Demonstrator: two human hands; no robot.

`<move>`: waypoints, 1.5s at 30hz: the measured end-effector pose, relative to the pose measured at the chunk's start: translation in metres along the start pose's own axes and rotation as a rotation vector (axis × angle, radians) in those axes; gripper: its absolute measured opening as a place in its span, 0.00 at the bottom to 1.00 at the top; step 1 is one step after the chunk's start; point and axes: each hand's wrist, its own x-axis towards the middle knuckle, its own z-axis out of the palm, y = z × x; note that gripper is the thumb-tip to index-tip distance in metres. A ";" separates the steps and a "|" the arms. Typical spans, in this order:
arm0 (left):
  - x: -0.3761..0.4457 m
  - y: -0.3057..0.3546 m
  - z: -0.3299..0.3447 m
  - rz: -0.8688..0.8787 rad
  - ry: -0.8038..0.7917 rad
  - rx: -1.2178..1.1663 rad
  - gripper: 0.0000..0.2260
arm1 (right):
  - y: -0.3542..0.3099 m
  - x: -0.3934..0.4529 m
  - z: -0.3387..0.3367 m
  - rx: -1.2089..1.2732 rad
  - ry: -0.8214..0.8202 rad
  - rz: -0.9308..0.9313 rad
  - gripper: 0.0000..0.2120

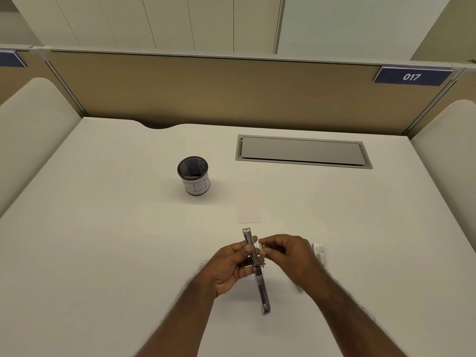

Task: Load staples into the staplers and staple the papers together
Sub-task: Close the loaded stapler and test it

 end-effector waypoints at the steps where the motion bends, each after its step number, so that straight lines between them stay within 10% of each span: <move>1: 0.000 0.002 0.001 -0.005 -0.035 0.005 0.18 | -0.002 0.000 -0.001 -0.062 0.003 -0.027 0.10; 20: -0.004 0.014 0.021 -0.023 -0.198 0.067 0.14 | -0.035 0.000 -0.023 -0.654 -0.144 -0.256 0.13; 45: -0.005 0.013 0.036 -0.050 -0.240 0.067 0.14 | -0.036 0.005 -0.029 -0.177 0.048 0.160 0.08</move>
